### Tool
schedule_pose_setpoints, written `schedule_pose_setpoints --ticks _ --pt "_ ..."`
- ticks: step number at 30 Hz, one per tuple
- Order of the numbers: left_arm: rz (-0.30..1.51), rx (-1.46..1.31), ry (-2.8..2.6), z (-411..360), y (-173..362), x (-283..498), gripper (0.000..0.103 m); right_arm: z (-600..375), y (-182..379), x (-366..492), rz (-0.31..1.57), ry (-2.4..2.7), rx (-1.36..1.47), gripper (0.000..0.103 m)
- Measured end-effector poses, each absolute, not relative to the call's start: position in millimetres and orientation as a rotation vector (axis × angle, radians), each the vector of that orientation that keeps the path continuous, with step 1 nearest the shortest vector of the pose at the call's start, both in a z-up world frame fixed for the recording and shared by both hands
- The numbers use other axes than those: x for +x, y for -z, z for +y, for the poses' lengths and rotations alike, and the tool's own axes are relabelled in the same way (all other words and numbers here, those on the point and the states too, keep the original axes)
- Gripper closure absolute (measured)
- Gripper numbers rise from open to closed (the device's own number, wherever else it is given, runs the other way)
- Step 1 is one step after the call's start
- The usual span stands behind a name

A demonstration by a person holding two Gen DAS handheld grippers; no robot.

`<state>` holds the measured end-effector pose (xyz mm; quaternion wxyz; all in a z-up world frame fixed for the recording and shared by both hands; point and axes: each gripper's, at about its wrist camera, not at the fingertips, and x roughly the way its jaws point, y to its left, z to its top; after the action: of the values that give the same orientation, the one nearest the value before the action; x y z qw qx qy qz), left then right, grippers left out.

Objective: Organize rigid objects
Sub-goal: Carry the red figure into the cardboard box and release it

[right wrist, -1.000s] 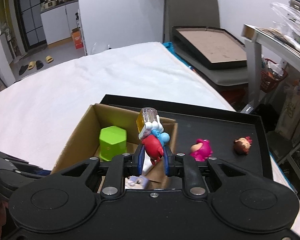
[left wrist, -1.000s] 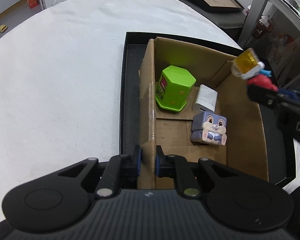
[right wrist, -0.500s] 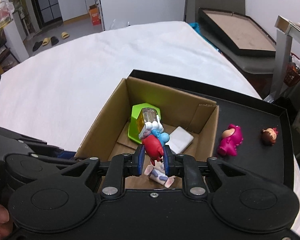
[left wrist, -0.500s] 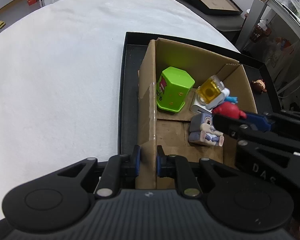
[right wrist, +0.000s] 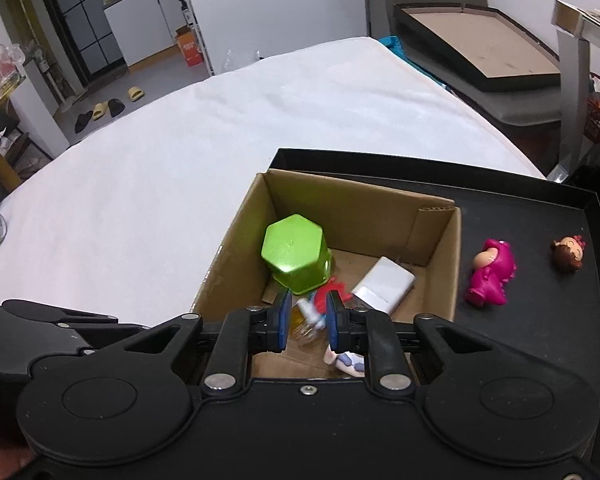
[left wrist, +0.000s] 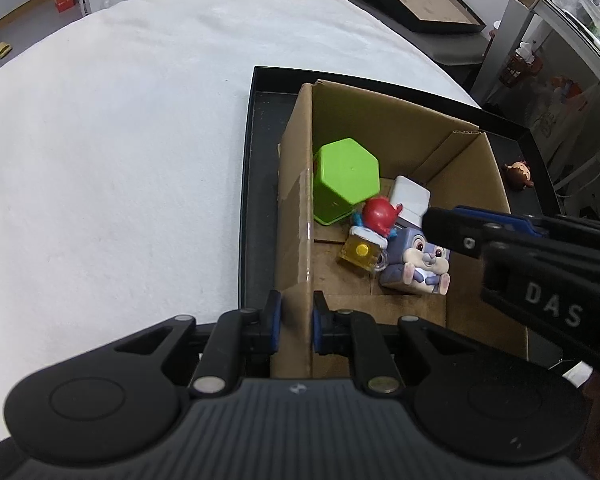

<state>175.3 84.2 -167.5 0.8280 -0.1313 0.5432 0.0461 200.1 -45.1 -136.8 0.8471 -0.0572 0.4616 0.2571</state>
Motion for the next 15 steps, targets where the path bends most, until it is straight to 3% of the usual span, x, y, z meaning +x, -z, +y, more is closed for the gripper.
schedule_pose_setpoints --ticks 15 --pt "1.127 -0.178 -0.146 70 159 174 0.088 -107 129 209 0.912 -0.423 -0.048 0.083"
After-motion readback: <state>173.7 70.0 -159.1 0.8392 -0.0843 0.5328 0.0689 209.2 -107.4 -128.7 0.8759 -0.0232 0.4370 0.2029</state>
